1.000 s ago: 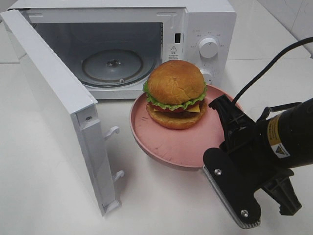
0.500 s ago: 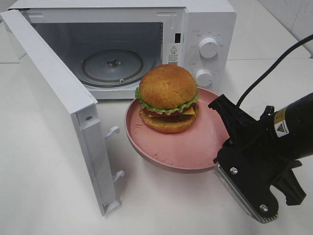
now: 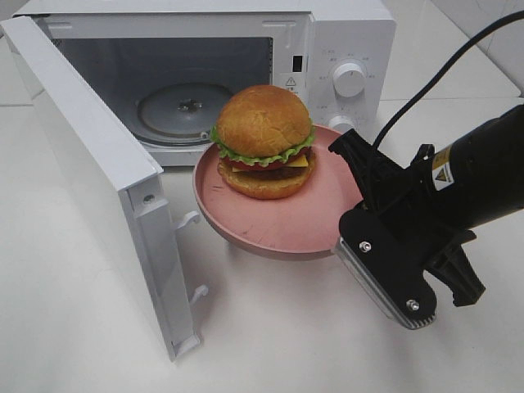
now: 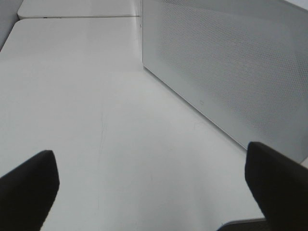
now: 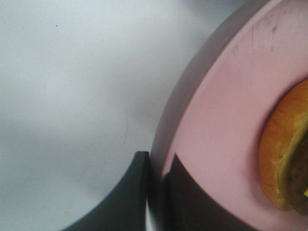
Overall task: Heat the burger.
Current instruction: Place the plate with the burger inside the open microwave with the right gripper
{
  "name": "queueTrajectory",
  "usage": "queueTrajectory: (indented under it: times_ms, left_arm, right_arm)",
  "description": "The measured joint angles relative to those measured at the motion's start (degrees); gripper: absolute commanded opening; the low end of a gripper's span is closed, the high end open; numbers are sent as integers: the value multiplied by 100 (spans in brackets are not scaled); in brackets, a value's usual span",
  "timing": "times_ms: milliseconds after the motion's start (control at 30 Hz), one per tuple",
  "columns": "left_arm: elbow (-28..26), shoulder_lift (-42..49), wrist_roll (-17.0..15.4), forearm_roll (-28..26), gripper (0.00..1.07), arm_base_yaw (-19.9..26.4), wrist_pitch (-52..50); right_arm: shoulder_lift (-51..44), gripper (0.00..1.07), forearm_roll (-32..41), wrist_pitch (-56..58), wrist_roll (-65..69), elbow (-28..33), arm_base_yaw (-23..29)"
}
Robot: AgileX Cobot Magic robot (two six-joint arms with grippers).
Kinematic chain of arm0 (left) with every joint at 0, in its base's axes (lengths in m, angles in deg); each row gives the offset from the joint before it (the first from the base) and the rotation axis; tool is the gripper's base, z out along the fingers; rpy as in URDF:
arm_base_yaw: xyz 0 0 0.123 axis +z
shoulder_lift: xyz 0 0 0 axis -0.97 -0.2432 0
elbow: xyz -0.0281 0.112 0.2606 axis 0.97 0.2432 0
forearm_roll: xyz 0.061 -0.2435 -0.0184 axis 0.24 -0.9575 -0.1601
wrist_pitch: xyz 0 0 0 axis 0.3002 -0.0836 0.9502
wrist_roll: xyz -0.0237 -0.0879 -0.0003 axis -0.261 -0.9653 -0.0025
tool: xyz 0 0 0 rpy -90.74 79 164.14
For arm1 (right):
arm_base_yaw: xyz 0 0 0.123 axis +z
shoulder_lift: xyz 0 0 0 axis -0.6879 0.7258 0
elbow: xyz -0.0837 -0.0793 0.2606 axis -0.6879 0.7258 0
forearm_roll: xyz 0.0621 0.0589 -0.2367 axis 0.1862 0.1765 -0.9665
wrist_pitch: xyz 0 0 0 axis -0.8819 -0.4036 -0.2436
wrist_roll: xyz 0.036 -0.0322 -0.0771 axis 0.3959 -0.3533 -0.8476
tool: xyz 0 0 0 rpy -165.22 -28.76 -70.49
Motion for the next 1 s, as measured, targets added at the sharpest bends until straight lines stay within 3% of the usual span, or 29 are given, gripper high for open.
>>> queueTrajectory:
  times_ms: [200, 1000]
  left_arm:
    - [0, 0, 0, 0, 98, 0, 0]
    - [0, 0, 0, 0, 98, 0, 0]
  right_arm:
    - [304, 0, -132, 29, 195, -327, 321]
    - [1495, 0, 11, 871, 11, -2011, 504]
